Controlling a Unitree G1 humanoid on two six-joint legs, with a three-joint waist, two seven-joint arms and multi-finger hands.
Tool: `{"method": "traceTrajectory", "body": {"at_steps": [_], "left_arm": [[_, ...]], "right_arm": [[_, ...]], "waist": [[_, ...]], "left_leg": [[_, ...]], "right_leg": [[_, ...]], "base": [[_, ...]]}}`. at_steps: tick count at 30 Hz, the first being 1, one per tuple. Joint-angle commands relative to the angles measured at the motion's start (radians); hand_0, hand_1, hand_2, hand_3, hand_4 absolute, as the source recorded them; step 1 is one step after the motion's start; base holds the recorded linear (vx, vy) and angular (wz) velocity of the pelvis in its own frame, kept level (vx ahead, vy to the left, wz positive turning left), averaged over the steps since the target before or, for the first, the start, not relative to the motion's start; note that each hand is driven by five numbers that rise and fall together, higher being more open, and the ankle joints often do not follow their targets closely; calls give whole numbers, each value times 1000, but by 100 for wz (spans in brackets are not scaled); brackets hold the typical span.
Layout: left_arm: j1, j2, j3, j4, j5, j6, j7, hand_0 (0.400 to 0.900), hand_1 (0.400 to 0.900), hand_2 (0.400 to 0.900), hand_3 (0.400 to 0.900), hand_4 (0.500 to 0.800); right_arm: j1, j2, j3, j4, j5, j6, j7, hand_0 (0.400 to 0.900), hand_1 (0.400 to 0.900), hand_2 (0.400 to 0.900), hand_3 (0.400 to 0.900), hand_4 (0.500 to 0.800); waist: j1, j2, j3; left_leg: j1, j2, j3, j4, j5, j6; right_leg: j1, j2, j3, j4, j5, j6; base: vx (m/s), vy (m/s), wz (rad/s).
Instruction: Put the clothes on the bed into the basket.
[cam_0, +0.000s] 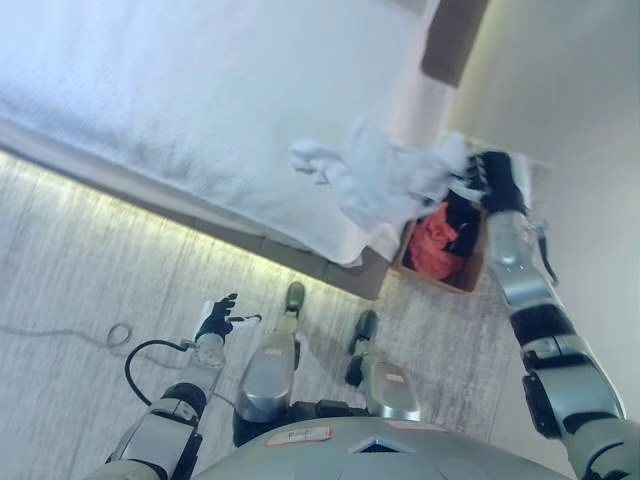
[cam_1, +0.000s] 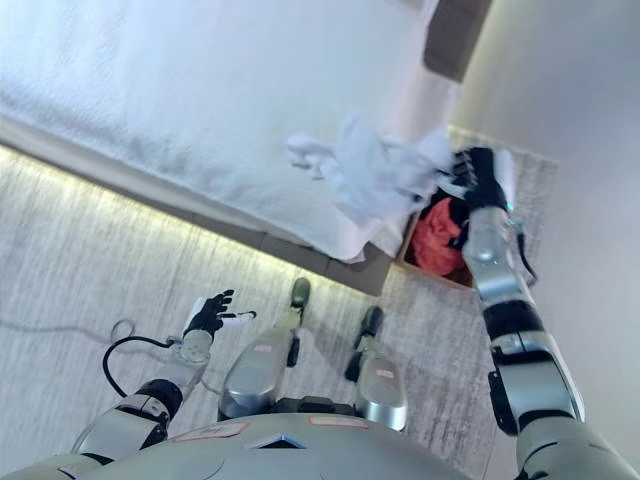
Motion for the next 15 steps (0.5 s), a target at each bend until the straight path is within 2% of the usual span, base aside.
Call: {"method": "traceTrajectory", "body": {"at_steps": [1, 6, 7, 12, 15], "left_arm": [[49, 29, 17, 62, -5, 1, -5, 900, 900, 900, 900, 800], [86, 45, 48, 96, 4, 17, -27, 900, 900, 900, 900, 800], [88, 49, 48, 119, 12, 22, -28, 900, 900, 900, 900, 800], [102, 42, 51, 161, 16, 29, -40, 900, 900, 900, 900, 800], [115, 36, 48, 165, 21, 33, -50, 900, 900, 900, 900, 800]], "right_arm": [[50, -171, -90, -18, 21, -29, -61, 400, 400, 400, 400, 500], [71, -233, -184, 63, 45, -1, -78, 400, 400, 400, 400, 500], [67, -252, -203, 133, 65, 0, -87, 400, 400, 400, 400, 500], [26, -296, -186, 291, 119, 5, -63, 400, 400, 400, 400, 500], [0, -306, -163, 314, 130, 11, -37, 400, 400, 400, 400, 500]], "waist": [[-12, 43, -150], [-32, 36, -215], [-37, 32, -224], [-45, 29, -246], [-50, 31, -250]], "left_leg": [[55, 14, -13, -4, -103, 16], [107, 32, 1, -5, -125, 11], [114, 36, 4, -5, -126, 8], [132, 53, 17, -5, -131, -1], [134, 59, 22, -5, -129, -5]], "right_leg": [[57, -5, 7, 48, -83, 26], [97, 10, 20, 54, -105, 23], [103, 16, 25, 55, -110, 21], [116, 30, 38, 41, -111, 13], [114, 39, 48, 35, -110, 8]], "base": [[87, -83, -14], [65, -77, -11], [30, -76, -8], [12, -66, -9], [-3, -54, -7]]}}
